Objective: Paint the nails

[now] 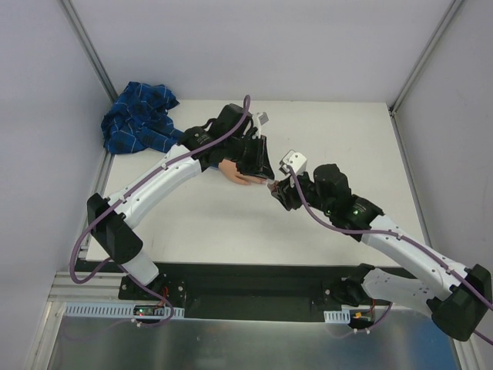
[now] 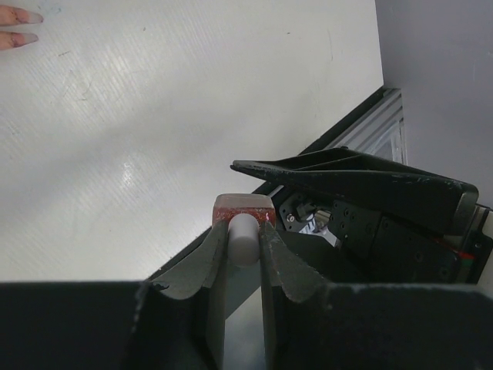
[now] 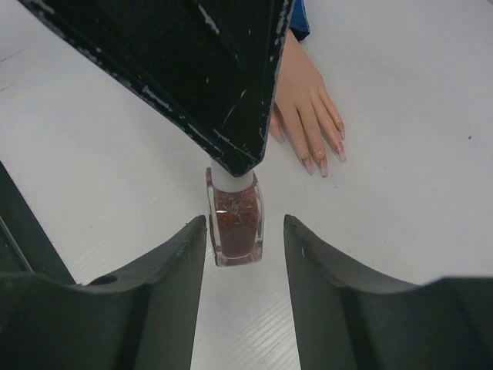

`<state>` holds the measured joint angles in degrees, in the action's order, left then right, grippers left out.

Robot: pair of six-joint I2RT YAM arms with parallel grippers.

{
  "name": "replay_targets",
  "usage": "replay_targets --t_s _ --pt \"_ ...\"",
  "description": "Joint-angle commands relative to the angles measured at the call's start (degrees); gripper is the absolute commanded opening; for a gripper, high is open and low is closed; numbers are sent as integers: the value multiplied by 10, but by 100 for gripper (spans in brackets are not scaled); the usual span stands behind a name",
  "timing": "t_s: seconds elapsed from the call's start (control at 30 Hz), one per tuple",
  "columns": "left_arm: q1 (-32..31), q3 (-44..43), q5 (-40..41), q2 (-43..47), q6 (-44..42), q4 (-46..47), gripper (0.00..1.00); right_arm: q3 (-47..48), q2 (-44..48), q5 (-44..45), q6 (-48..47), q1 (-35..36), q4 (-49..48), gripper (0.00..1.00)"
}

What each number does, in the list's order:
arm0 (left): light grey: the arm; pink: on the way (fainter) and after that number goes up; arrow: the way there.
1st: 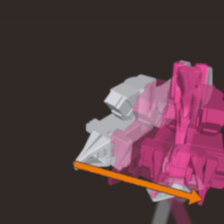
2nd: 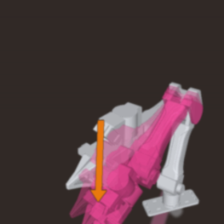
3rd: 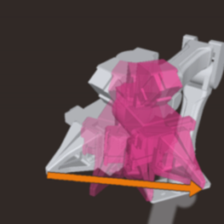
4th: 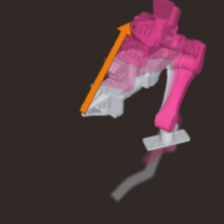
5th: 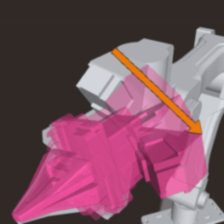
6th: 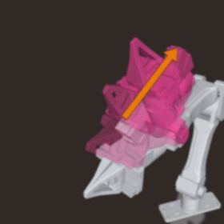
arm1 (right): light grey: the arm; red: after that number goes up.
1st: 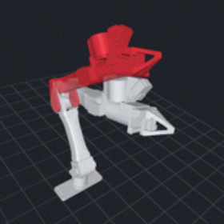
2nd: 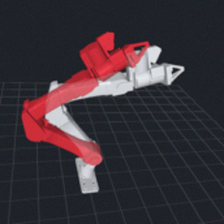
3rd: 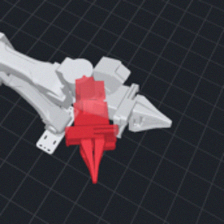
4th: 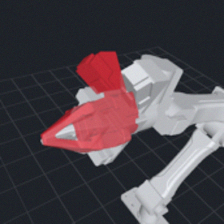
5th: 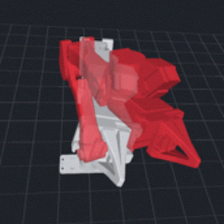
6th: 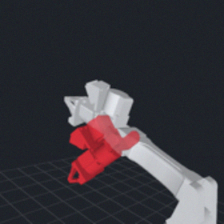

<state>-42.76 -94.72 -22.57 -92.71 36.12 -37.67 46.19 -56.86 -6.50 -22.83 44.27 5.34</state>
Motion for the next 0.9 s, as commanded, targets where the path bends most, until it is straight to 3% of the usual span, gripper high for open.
replay_targets --t_s 0.0,0.6,0.7,0.8,0.87 --pt "-1 -21 1 -4 5 -15 0 34 -7 -25 -13 -10 -26 44" --pt "0 -46 -11 -20 -8 -37 0 57 -43 -69 0 -23 -42 40" --pt "-1 -50 -11 -20 -8 -39 0 59 -45 -74 1 -22 -43 32" --pt "-1 -55 -13 -19 -10 -41 0 59 -48 -80 6 -23 -44 5" --pt "-1 -57 -20 -20 -19 -41 0 55 -45 -90 10 -23 -51 0"
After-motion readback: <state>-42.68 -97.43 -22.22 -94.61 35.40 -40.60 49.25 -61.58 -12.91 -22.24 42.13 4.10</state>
